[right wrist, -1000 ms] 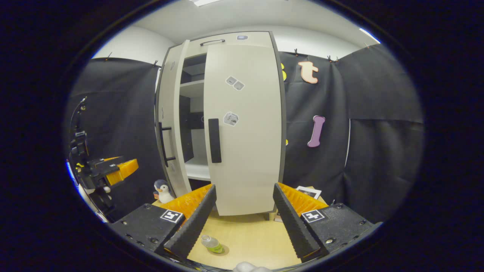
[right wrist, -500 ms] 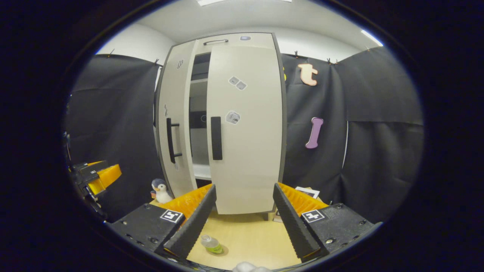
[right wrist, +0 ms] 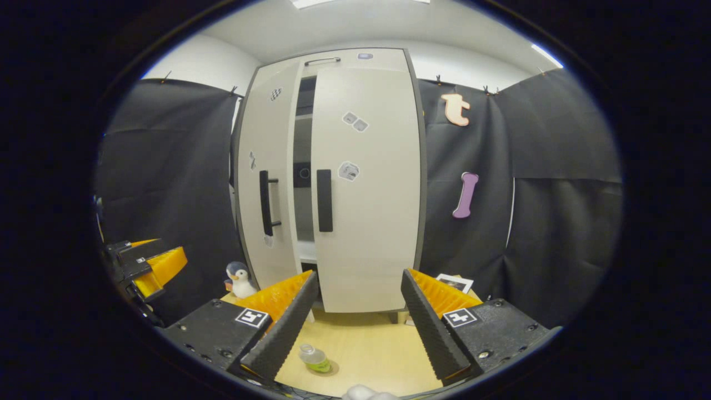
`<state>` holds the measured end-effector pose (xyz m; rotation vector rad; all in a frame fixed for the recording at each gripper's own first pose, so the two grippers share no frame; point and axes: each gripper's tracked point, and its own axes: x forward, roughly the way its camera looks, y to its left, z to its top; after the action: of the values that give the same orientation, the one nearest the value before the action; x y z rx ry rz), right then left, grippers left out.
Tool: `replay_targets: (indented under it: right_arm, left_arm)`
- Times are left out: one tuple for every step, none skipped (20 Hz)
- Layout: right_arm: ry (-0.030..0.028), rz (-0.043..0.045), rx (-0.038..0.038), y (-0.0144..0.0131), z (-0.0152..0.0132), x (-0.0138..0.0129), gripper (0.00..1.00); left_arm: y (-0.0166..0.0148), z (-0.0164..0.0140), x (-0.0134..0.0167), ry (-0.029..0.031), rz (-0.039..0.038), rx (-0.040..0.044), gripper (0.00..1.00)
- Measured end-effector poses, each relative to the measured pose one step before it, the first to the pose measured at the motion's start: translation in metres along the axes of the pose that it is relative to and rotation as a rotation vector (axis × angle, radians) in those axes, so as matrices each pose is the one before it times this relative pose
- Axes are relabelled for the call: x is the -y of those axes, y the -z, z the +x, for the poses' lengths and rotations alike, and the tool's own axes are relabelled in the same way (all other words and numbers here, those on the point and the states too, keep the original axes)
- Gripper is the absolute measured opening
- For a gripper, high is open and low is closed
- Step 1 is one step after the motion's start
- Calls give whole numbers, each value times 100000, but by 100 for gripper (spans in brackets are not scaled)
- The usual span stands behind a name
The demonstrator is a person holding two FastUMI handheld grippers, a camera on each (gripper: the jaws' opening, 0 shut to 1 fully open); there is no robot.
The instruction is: Grasp the bottle in the cabinet with the left hand and place it on the coaster, then close the right door with the right hand and the left door with the left hand.
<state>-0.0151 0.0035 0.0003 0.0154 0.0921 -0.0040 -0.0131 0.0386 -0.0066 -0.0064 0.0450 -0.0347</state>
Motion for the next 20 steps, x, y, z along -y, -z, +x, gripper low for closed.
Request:
replay_targets:
  right_arm:
    - [178, -125, 164, -9, -38, 102, 99]
    - [474, 8, 108, 51, 26, 188, 99]
    - [245, 162, 77, -47, -45, 129, 99]
    - [442, 266, 167, -74, -44, 156, 99]
    - [411, 175, 357, -95, -58, 149, 100]
    - [554, -120, 241, -45, -76, 135, 99]
    - [393, -131, 313, -80, -53, 124, 99]
    - [239, 31, 491, -56, -95, 27, 99]
    - [168, 56, 376, -82, -40, 33, 99]
    - [159, 17, 345, 22, -43, 80, 99]
    - [369, -41, 344, -62, -5, 121, 99]
    - [160, -31, 167, 89, -33, 78, 99]
    - [32, 78, 58, -21, -18, 35, 99]
    - [38, 73, -100, 59, 8, 33, 99]
    - [64, 196, 189, -7, -9, 39, 99]
    - [7, 68, 173, -16, 0, -12, 99]
    - [11, -104, 52, -60, -21, -16, 99]
    - [-88, -169, 250, -83, 19, 36, 99]
    - [62, -278, 124, -51, 76, 22, 99]
    - [-201, -288, -8, 28, 0, -25, 99]
  left_arm:
    - [-28, 18, -84, -71, -101, -84, 95]
    - [-21, 52, 0, -94, -29, -243, 96]
    - [87, 147, -13, 1, -37, -225, 96]
    - [-69, 98, -37, 75, -119, 48, 96]
    - [99, 65, -3, 68, 31, -128, 96]
    - [229, 249, -75, 16, -193, -820, 96]
    - [279, 43, 73, 400, -391, -692, 96]
    - [136, 46, 43, 302, -398, -616, 96]
    - [52, 3, -78, 17, -233, -371, 96]
    - [-8, 63, -109, -5, -54, -105, 96]
    - [48, -22, -47, -300, 1, -137, 96]
    - [-38, -6, -81, -207, -89, 88, 96]
    - [-25, 24, 30, 64, -260, -1, 96]
    - [-136, 53, 23, 21, -189, 248, 96]
    - [-77, 28, -31, 113, 136, 179, 96]
    - [-50, 36, -22, -139, 296, 210, 96]
    - [-92, -63, 50, 23, 281, 317, 96]
    - [-41, 24, 59, 65, 333, 150, 96]
    - [-31, -30, 19, -207, 338, 51, 96]
    - [-30, 24, -20, -196, 298, 117, 96]
